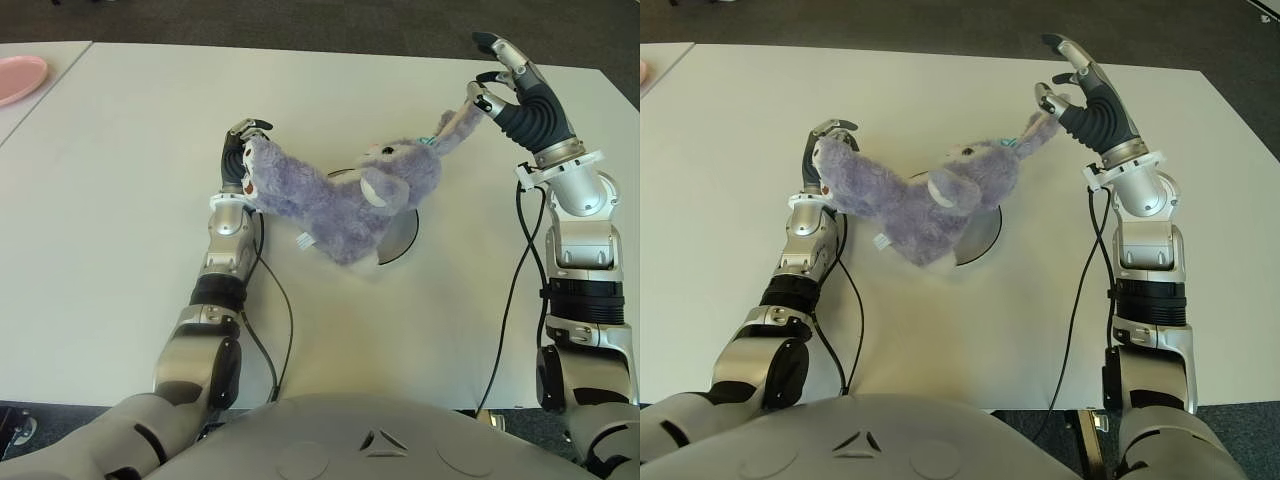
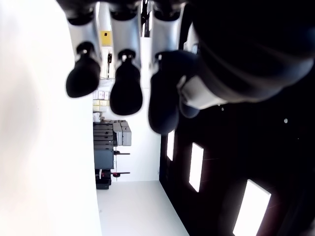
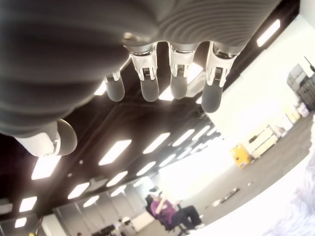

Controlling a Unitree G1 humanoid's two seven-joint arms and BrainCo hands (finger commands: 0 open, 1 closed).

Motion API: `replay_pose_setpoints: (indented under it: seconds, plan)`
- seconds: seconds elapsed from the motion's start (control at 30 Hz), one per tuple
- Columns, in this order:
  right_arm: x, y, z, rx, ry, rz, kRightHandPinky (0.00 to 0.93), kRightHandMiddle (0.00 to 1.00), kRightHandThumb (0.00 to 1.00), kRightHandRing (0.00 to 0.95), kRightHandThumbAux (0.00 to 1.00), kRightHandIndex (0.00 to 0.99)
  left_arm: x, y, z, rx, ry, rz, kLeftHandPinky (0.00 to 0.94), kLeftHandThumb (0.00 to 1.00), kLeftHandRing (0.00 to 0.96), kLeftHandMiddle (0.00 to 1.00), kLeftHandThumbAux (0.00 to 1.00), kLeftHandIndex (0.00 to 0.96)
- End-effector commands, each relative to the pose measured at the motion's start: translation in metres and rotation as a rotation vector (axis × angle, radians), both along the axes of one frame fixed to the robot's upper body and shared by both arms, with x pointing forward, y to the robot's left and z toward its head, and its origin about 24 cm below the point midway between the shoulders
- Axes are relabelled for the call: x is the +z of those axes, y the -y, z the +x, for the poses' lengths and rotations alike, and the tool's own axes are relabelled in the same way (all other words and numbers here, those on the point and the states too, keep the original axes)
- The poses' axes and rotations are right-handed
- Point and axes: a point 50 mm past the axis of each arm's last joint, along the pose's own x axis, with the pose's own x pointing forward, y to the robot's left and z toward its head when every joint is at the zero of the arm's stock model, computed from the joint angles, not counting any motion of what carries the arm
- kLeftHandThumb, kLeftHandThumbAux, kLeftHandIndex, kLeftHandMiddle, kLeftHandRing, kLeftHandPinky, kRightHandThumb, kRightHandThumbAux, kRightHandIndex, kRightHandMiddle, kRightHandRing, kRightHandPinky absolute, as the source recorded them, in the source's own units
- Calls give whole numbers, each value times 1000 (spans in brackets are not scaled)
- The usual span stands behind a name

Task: Put the doll into the plate.

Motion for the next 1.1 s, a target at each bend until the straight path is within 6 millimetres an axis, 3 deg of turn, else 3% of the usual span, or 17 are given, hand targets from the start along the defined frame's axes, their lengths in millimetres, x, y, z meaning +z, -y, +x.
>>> replay_pose_setpoints:
  seconds: [0.03, 0.3, 0.43, 0.8, 1.0, 1.03, 1.1]
  plan:
    - [-12, 6, 0, -31, -37, 119, 230, 7, 614, 73, 427, 0, -46, -1, -26, 39, -176, -54, 742, 717, 740, 712, 699, 444]
    - [-25, 15, 1, -50, -42, 318, 313, 99, 612, 173, 556, 12, -45, -2, -26, 42, -161, -63, 734, 719, 728, 701, 699, 445]
    - [-36, 31, 3, -124, -32, 409, 357, 148, 567, 233, 635, 33, -44, -3, -27, 46, -148, -68, 730, 720, 724, 697, 698, 445]
    - [-47, 32, 0, -250, -16, 580, 391, 233, 485, 323, 750, 73, -42, -3, -29, 54, -139, -57, 745, 718, 732, 704, 699, 445]
    - [-59, 33, 0, -313, -49, 698, 409, 284, 449, 367, 787, 182, -42, -3, -28, 53, -141, -50, 742, 717, 737, 709, 699, 445]
    - [-61, 33, 1, -320, -53, 710, 418, 300, 537, 381, 767, 262, -41, -3, -28, 52, -140, -49, 740, 717, 737, 709, 699, 445]
    - [-64, 33, 2, -328, -59, 726, 426, 313, 613, 394, 749, 332, -41, -3, -28, 48, -139, -50, 737, 717, 736, 710, 699, 445]
